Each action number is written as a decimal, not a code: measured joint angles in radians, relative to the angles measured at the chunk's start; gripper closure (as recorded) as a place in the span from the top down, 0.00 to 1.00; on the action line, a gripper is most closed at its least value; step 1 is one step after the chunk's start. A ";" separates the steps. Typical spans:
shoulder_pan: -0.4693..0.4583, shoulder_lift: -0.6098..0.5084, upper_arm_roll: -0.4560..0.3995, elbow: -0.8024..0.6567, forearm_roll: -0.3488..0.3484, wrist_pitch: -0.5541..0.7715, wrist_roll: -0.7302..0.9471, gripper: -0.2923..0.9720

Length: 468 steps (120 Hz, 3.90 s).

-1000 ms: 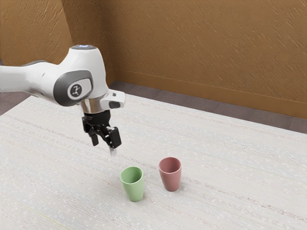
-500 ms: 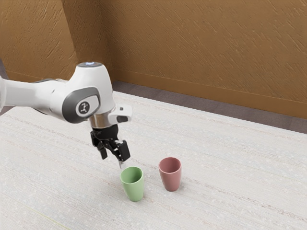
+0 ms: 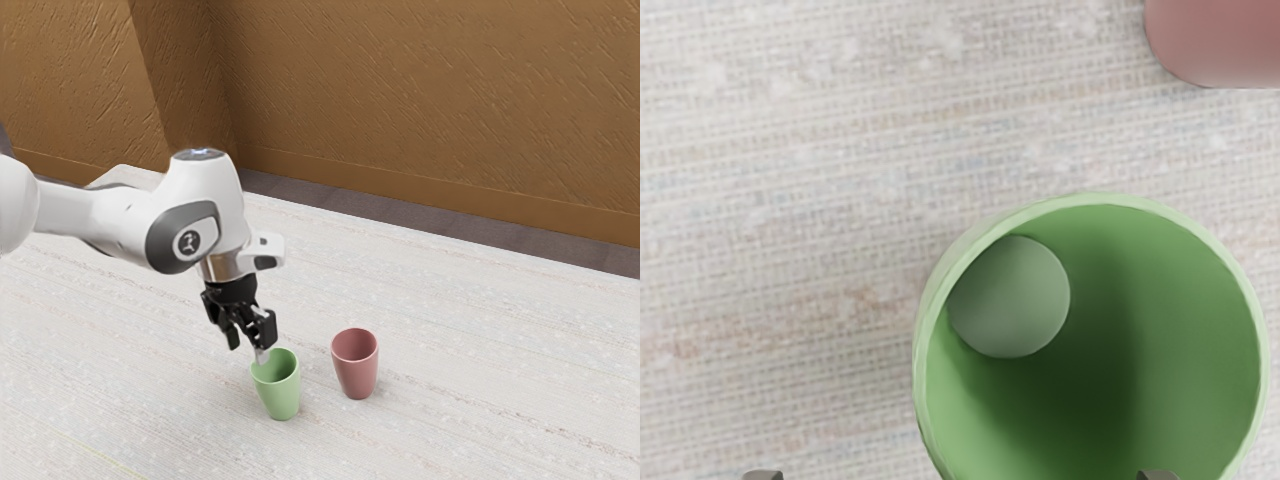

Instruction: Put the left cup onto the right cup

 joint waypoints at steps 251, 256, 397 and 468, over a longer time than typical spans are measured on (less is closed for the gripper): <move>-0.008 0.083 -0.009 -0.023 -0.014 0.154 -0.006 0.16; -0.008 0.072 -0.009 -0.027 -0.013 0.152 -0.006 0.15; -0.052 -0.003 -0.034 0.294 -0.003 -0.224 0.009 0.15; -0.052 0.136 -0.047 0.412 0.003 -0.180 0.012 0.15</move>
